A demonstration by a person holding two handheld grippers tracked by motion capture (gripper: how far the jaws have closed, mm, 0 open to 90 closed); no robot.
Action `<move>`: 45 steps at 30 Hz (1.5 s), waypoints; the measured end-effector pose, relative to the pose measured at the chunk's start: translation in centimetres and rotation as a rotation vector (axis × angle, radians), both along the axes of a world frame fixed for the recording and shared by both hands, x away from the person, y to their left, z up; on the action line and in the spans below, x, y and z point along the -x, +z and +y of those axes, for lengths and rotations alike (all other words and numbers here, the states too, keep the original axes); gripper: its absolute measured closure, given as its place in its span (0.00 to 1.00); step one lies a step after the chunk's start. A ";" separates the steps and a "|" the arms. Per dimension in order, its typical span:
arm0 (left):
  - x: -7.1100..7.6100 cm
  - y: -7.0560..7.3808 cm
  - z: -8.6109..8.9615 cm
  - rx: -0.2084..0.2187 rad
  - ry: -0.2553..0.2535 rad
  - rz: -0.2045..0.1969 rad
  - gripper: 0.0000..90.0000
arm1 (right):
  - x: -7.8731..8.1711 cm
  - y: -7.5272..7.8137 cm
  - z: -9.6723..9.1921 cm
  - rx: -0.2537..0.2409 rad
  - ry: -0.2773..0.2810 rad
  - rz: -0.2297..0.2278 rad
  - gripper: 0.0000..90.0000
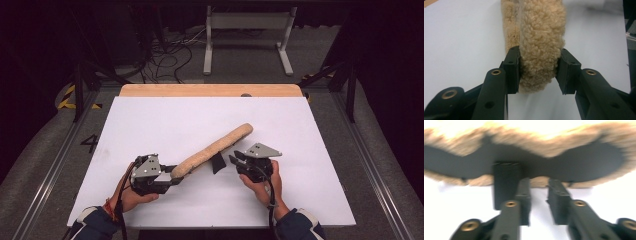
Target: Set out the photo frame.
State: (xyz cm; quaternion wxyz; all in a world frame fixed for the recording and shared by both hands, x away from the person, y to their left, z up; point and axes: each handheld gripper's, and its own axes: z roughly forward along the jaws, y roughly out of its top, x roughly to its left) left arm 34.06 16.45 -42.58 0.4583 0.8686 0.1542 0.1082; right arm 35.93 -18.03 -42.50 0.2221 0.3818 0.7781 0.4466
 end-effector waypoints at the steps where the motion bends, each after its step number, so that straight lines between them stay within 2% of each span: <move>1: 0.1 0.0 -0.1 0.000 -0.003 -0.001 0.67 | -0.3 0.1 -0.4 -0.003 -0.013 0.002 0.90; 6: 0.6 0.1 -0.4 -0.014 -0.002 -0.012 0.68 | -1.4 0.9 -2.2 -0.040 -0.059 0.005 0.95; 10: 1.1 0.2 -0.9 -0.020 -0.011 -0.010 0.69 | -1.8 1.6 -2.4 -0.051 -0.056 0.008 0.94; 14: 1.5 0.3 -1.1 -0.028 -0.020 -0.010 0.70 | -2.6 1.6 -2.1 -0.042 -0.051 0.027 0.94; 18: 2.0 0.3 -1.5 -0.025 -0.024 0.000 0.71 | -3.2 1.4 -1.6 -0.015 -0.025 0.041 1.00; 28: 2.7 0.2 -2.1 -0.024 -0.037 -0.004 0.71 | -4.2 2.0 0.3 0.006 0.038 0.036 1.00; 36: 3.4 0.2 -2.9 -0.020 -0.052 -0.004 0.72 | -5.0 2.1 0.9 0.015 0.048 0.055 1.00; 45: 3.6 0.1 -4.1 -0.015 -0.077 0.002 0.72 | -5.9 2.4 1.7 0.056 0.049 0.062 1.00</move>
